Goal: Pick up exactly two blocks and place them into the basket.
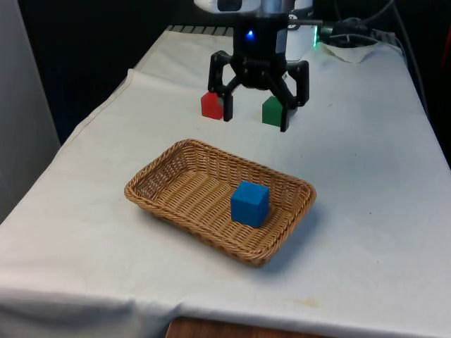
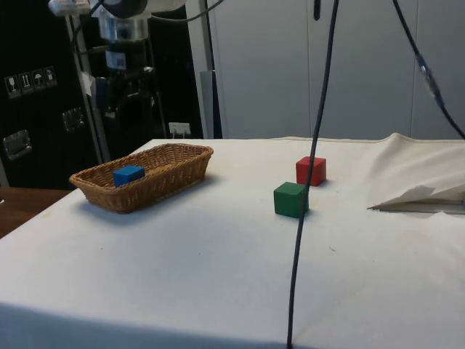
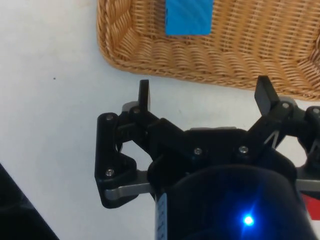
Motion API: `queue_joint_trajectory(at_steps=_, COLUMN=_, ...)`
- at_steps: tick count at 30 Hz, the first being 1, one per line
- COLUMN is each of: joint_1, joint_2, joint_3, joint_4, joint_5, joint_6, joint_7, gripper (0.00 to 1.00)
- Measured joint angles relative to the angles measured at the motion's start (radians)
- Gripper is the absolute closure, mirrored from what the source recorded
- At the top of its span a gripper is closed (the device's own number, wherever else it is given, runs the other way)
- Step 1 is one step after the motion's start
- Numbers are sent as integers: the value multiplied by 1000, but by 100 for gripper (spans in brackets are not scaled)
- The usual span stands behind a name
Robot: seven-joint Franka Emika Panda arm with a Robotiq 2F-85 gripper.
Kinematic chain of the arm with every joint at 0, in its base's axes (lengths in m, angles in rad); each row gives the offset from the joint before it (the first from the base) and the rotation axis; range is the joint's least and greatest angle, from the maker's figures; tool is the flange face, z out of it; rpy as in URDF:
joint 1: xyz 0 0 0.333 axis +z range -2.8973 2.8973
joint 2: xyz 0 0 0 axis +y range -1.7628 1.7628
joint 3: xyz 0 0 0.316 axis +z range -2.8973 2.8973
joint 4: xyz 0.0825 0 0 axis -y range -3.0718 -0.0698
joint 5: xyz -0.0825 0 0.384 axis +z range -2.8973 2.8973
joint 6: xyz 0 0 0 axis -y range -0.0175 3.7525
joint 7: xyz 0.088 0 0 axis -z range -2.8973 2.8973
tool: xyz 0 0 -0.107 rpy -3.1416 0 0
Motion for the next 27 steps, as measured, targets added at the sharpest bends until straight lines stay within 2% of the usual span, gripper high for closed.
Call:
queue_joint_trajectory(at_steps=16, joint_1=15, joint_2=-125, joint_3=10, joint_4=-179, joint_5=-15, joint_6=126, joint_7=-12, gripper=0)
queue_joint_trajectory(at_steps=18, joint_1=15, joint_2=-125, joint_3=10, joint_4=-179, joint_5=-15, joint_6=126, joint_7=-12, gripper=0)
queue_joint_trajectory(at_steps=27, joint_1=23, joint_2=-198, joint_3=12, joint_4=-283, joint_5=-53, joint_6=177, joint_7=-10, gripper=0)
